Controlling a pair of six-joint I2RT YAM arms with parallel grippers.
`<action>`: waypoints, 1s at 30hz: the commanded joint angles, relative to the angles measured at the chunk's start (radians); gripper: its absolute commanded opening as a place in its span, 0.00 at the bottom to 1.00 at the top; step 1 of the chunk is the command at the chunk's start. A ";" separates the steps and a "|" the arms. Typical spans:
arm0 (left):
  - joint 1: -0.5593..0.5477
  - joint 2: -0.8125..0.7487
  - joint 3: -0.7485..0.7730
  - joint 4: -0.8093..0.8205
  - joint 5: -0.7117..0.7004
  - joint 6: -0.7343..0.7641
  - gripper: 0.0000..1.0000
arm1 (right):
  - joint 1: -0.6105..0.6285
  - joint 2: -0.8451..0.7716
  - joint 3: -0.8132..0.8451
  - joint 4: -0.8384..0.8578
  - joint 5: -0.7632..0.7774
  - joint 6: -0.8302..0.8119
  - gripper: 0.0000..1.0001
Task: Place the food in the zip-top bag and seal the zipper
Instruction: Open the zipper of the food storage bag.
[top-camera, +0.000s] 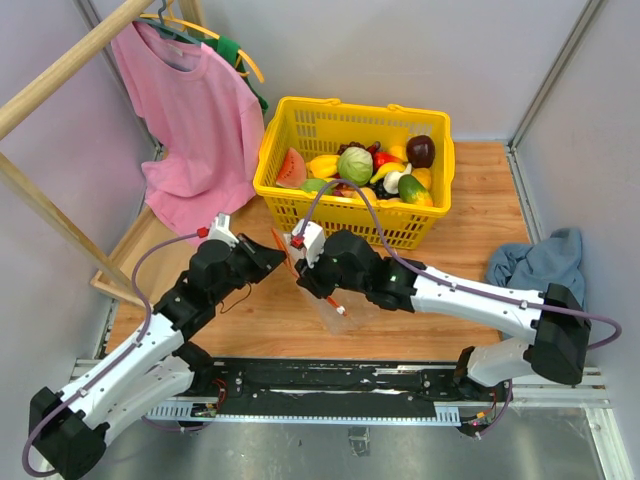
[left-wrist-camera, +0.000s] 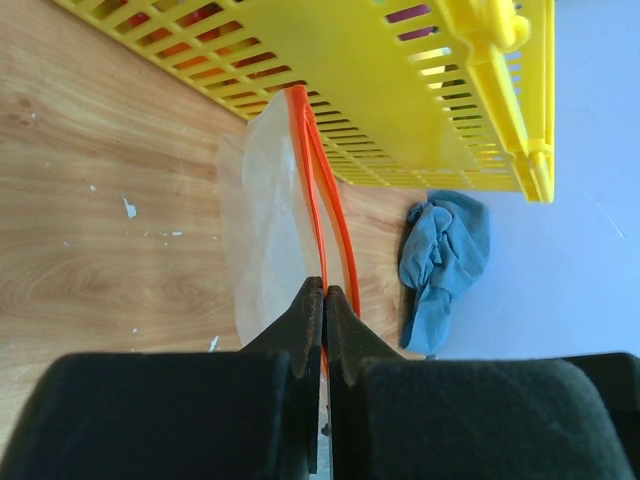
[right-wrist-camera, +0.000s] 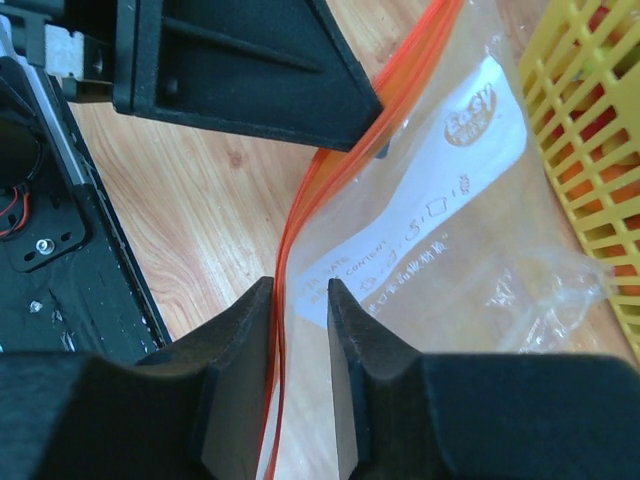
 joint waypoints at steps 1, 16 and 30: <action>-0.018 -0.013 0.086 -0.047 -0.030 0.066 0.00 | -0.007 -0.055 0.019 -0.011 0.067 0.013 0.33; -0.165 0.077 0.245 -0.164 -0.182 0.148 0.00 | -0.007 -0.066 0.138 -0.062 0.149 0.077 0.66; -0.225 0.090 0.300 -0.231 -0.290 0.172 0.00 | -0.007 -0.086 0.093 -0.103 0.313 0.089 0.59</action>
